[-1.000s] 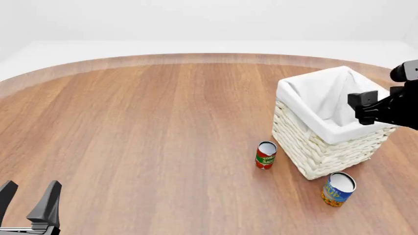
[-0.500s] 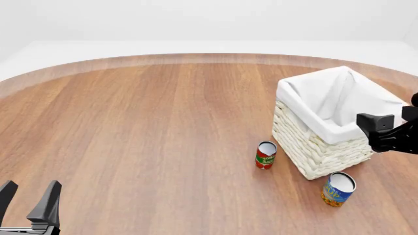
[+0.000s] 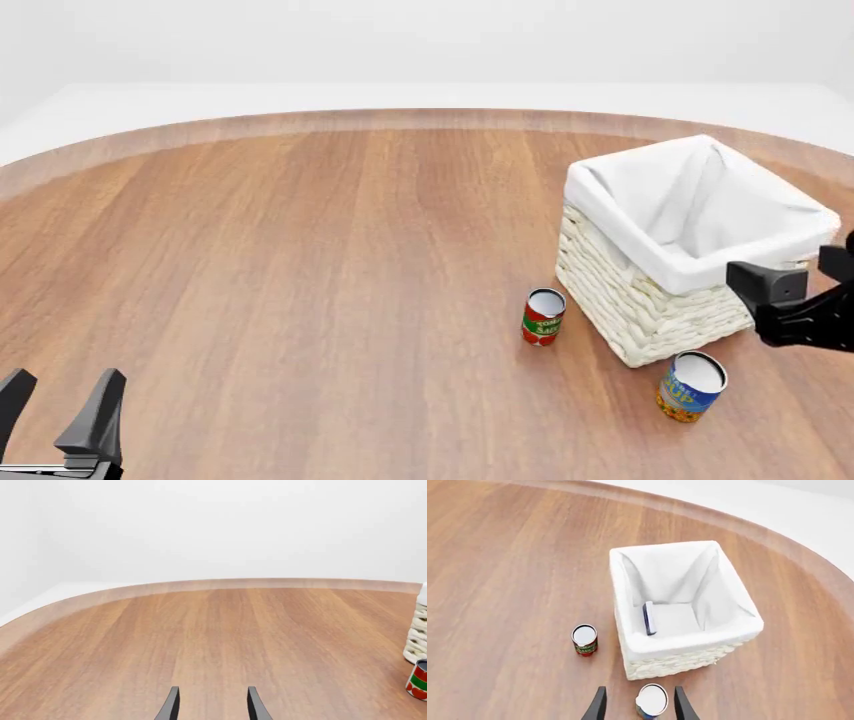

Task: Pick up the alphabet soup and the cream cheese box, and put them in the basket.

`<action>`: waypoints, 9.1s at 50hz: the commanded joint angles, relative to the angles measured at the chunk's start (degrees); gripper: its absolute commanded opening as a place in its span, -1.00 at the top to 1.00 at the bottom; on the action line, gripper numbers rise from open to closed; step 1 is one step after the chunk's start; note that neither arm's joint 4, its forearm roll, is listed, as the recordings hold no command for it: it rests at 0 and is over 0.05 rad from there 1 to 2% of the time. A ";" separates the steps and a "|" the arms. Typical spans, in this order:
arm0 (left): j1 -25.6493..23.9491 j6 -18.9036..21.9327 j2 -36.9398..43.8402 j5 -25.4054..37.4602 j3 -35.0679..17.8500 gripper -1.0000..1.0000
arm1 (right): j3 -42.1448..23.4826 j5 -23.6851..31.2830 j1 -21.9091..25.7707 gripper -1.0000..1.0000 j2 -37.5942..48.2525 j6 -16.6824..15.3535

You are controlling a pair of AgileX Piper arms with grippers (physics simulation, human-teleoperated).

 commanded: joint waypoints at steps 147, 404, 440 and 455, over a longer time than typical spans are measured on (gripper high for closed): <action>0.00 0.00 0.00 0.00 0.00 -1.00 | 27.08 -0.55 -2.35 -1.00 -16.00 2.33; 0.00 0.00 0.00 0.00 0.00 -1.00 | 12.91 1.23 -11.36 1.00 3.59 -6.21; 0.00 0.00 0.00 0.00 0.00 -1.00 | -2.53 9.53 -10.63 1.00 6.26 -8.23; 0.00 0.00 0.00 0.00 0.00 -1.00 | -8.92 13.80 -8.72 1.00 5.60 -8.10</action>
